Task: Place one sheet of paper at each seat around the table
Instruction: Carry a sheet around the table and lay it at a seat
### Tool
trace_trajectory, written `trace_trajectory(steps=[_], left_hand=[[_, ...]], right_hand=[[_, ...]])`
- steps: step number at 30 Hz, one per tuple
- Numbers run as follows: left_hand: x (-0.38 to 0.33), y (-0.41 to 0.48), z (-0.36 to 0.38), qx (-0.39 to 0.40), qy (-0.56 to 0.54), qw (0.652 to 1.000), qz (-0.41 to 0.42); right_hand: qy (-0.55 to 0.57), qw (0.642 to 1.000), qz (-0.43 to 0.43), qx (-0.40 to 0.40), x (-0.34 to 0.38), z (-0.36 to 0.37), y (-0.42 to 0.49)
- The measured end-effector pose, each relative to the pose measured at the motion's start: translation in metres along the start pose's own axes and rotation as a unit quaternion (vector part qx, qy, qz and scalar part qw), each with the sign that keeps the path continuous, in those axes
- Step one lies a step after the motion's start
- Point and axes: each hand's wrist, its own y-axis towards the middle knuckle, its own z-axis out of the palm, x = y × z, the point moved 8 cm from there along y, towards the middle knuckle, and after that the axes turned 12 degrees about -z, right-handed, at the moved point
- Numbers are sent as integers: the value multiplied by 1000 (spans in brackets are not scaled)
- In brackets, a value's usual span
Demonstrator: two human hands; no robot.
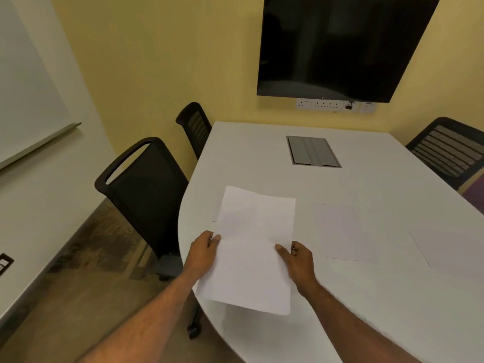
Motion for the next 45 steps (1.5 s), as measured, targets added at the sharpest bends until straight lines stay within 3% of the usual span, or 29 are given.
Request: trace_trajectory(steps=[8, 14, 22, 32, 38, 45], left_hand=[[42, 49, -111, 21, 15, 999, 21], [51, 89, -157, 40, 18, 999, 24], [50, 168, -208, 54, 3, 998, 9], [15, 280, -300, 83, -6, 996, 20], [0, 353, -342, 116, -9, 992, 52], [-6, 424, -390, 212, 1, 974, 86]], right_hand=[[3, 1000, 1, -21, 31, 123, -16], [8, 1000, 14, -16, 39, 177, -15], [52, 998, 26, -2, 46, 247, 35], [77, 996, 8, -40, 96, 347, 117], [75, 992, -2, -99, 121, 405, 153], [74, 974, 9, -214, 143, 476, 159]])
